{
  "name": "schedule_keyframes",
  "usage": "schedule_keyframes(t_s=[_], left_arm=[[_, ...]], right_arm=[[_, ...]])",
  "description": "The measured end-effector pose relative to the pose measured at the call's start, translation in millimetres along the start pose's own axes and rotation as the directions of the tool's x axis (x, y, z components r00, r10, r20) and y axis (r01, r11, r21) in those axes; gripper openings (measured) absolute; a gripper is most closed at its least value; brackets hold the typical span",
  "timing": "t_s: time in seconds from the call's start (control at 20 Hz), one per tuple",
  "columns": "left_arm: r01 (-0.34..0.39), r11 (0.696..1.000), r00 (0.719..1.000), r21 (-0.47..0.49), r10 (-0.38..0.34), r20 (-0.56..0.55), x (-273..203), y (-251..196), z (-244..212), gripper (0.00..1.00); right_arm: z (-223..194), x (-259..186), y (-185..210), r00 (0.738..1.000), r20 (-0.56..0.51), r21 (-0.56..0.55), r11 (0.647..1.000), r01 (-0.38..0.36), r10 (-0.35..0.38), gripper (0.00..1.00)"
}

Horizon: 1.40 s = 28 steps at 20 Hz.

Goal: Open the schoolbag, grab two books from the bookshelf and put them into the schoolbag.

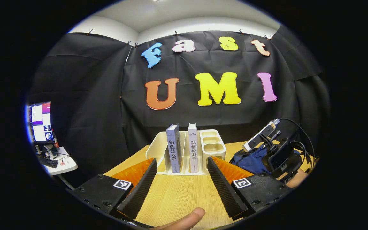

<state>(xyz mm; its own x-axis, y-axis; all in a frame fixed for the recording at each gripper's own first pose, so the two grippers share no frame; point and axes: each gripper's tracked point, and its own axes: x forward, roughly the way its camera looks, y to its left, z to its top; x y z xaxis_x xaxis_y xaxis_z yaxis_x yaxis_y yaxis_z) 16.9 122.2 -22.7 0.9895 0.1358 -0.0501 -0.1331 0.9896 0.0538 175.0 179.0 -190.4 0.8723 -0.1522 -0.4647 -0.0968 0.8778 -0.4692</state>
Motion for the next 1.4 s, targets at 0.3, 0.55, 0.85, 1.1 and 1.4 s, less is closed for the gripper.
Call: schedule_keyframes(t_s=[0.3,0.55,0.85,1.1,1.4], left_arm=[[0.02,1.0,1.0,0.01,-0.02,0.013,-1.3,-8.4,2.1,0.99],[0.03,1.0,1.0,-0.008,-0.03,0.005,4.0,-14.6,0.3,0.99],[-0.005,0.999,0.999,-0.039,0.004,-0.033,14.6,-9.9,-10.3,0.99],[0.011,0.998,0.999,-0.059,-0.014,-0.047,24.0,-15.9,-10.0,0.94],[0.079,0.989,0.993,-0.126,-0.09,-0.082,60.4,-31.9,6.1,0.99]], right_arm=[[0.4,21.2,0.9,1.0,-0.024,0.021,1.0,0.002,-0.002,0.45],[8.0,20.8,-9.8,0.998,-0.015,0.032,0.997,-0.066,0.067,0.12],[21.5,17.7,-40.1,0.986,0.025,0.084,0.983,-0.164,0.163,0.07],[39.2,12.8,-80.2,0.979,0.072,0.12,0.972,-0.201,0.193,0.07],[80.2,5.6,-147.9,0.97,0.16,0.144,0.967,-0.209,0.185,0.06]])
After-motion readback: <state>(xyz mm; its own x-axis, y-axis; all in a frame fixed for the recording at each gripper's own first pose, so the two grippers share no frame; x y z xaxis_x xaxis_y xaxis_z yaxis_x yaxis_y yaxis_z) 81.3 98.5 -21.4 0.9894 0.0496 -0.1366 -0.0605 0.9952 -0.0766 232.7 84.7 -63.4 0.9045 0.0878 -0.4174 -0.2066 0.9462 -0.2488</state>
